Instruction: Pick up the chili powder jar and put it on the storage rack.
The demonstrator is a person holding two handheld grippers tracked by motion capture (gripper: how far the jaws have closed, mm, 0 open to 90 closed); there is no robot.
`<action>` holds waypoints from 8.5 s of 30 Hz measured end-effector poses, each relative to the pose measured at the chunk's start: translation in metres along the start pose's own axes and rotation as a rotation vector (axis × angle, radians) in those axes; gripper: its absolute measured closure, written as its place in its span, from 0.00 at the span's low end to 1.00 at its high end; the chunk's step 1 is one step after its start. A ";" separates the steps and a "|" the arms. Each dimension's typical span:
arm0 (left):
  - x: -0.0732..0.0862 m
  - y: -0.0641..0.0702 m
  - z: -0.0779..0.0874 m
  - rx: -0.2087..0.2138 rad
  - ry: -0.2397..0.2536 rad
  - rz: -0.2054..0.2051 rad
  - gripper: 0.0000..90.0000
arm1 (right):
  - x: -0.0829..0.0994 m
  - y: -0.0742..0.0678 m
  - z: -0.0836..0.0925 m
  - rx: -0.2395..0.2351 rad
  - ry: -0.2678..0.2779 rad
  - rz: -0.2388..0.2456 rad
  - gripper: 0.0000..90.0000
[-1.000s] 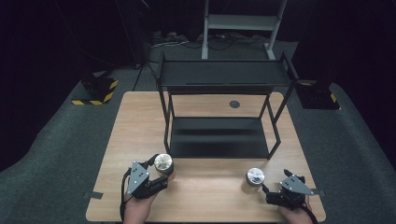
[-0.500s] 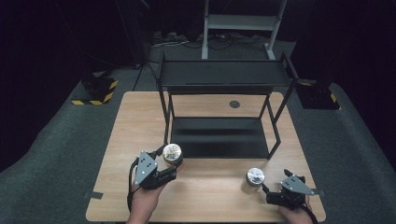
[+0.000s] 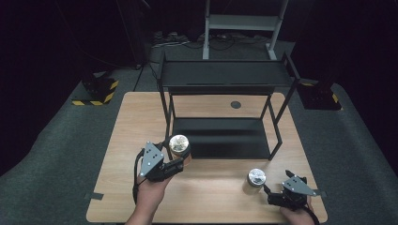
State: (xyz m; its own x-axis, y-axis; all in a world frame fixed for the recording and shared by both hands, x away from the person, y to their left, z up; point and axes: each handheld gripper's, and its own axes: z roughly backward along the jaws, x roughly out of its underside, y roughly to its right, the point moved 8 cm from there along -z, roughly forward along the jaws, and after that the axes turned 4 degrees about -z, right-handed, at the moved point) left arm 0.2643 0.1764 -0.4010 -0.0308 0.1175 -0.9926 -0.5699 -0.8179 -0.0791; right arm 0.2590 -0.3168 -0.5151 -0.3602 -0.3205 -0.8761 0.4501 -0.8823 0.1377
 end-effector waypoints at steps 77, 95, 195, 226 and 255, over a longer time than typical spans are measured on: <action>-0.164 -0.023 -0.072 -0.052 0.192 -0.063 0.38 | 0.001 0.002 0.001 -0.008 0.004 -0.014 0.00; -0.178 -0.028 -0.108 -0.092 0.183 -0.060 0.38 | 0.002 0.004 0.002 -0.010 0.014 -0.028 0.00; -0.149 -0.028 -0.085 -0.157 0.119 -0.057 0.00 | 0.002 0.001 0.002 -0.012 0.016 -0.001 0.00; -0.100 -0.009 -0.019 -0.159 0.092 -0.081 0.00 | 0.001 -0.001 0.001 -0.008 0.014 0.009 0.00; 0.011 0.002 0.006 -0.137 -0.034 -0.057 0.00 | 0.001 -0.001 0.001 -0.006 0.012 0.014 0.00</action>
State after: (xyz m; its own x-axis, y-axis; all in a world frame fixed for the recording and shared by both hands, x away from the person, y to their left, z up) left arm 0.2580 0.1792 -0.4120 -0.0306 0.1833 -0.9826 -0.4546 -0.8780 -0.1497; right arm 0.2569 -0.3164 -0.5159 -0.3438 -0.3288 -0.8796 0.4600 -0.8756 0.1475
